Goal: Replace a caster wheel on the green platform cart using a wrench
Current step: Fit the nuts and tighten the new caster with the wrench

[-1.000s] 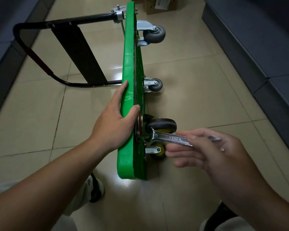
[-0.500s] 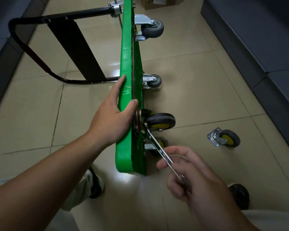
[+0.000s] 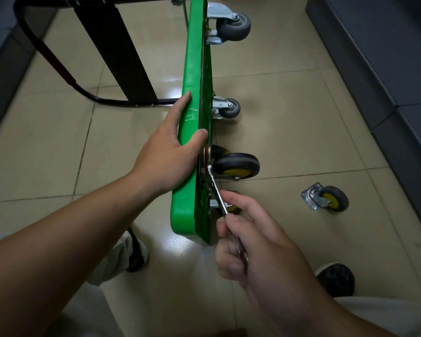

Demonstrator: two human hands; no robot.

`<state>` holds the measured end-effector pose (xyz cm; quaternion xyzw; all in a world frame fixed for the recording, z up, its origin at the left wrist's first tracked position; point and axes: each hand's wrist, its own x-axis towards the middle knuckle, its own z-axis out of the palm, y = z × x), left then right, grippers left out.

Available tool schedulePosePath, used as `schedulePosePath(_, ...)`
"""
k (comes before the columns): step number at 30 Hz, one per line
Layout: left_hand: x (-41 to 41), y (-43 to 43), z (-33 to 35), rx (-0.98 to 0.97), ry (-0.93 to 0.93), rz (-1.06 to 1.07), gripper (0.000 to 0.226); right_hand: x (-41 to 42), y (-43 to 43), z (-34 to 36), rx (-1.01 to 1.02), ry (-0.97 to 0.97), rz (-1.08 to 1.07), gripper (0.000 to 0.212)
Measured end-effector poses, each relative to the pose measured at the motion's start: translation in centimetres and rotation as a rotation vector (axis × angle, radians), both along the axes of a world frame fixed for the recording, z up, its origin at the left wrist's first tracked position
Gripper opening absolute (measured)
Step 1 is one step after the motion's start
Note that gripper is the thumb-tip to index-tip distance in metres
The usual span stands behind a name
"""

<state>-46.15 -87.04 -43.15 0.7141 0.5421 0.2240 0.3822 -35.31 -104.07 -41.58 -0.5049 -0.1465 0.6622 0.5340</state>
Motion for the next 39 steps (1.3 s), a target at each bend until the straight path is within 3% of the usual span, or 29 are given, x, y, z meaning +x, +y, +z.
schedulePosePath(3, 0.0, 0.0, 0.0, 0.009, -0.003, 0.007, 0.073, -0.5, 0.3, 0.0, 0.028, -0.05, 0.036, 0.029)
schedulePosePath(6, 0.1, -0.1, -0.1, 0.015, 0.001, 0.005, 0.074, -0.8, 0.6, 0.1, 0.032, -0.086, 0.064, 0.037)
schedulePosePath(13, -0.1, -0.1, 0.0, 0.022, 0.018, 0.007, 0.073, -1.5, 0.7, 0.2, 0.016, -0.094, 0.02, 0.022)
schedulePosePath(39, 0.1, -0.4, 0.8, -0.002, 0.014, -0.007, 0.078, -1.6, 0.5, -0.8, 0.076, -0.308, 0.163, 0.026)
